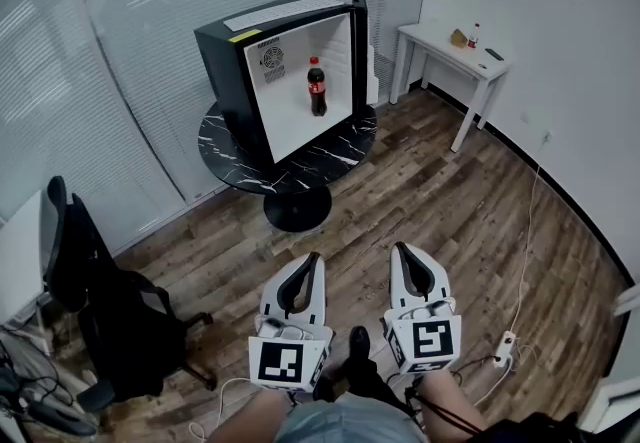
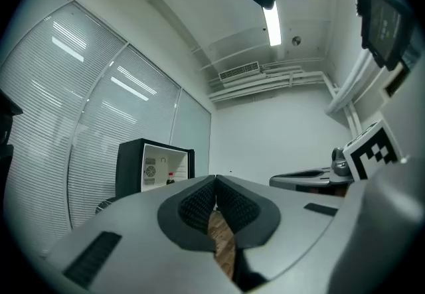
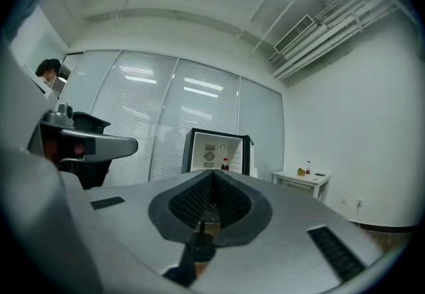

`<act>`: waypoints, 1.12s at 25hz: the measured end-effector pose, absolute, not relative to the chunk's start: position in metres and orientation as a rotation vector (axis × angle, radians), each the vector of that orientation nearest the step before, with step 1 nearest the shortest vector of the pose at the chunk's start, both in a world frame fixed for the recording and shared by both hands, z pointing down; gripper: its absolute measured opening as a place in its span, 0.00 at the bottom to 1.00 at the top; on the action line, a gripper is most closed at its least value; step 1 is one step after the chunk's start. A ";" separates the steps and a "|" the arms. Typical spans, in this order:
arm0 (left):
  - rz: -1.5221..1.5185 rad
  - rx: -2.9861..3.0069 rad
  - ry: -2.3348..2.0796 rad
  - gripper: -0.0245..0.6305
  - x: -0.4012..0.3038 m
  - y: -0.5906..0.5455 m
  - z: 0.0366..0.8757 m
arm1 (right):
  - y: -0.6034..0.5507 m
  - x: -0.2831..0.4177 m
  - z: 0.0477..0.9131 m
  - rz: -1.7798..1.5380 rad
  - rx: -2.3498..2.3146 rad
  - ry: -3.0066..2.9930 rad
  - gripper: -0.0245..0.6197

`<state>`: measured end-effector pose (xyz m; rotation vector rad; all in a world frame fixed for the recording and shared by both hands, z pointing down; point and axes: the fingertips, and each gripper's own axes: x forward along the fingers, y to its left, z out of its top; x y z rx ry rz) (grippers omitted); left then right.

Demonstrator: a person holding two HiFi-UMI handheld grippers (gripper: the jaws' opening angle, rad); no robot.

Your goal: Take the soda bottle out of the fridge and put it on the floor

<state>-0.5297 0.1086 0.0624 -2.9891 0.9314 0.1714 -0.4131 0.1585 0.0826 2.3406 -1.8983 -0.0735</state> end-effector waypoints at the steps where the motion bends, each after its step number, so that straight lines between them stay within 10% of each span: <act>1: 0.165 -2.986 0.934 0.06 -0.522 0.104 0.064 | 0.153 -0.406 0.085 -0.068 2.339 -1.902 0.06; 28: 0.133 -2.831 1.186 0.06 -0.340 -0.054 0.047 | -0.028 -0.220 0.069 -0.090 2.196 -2.182 0.06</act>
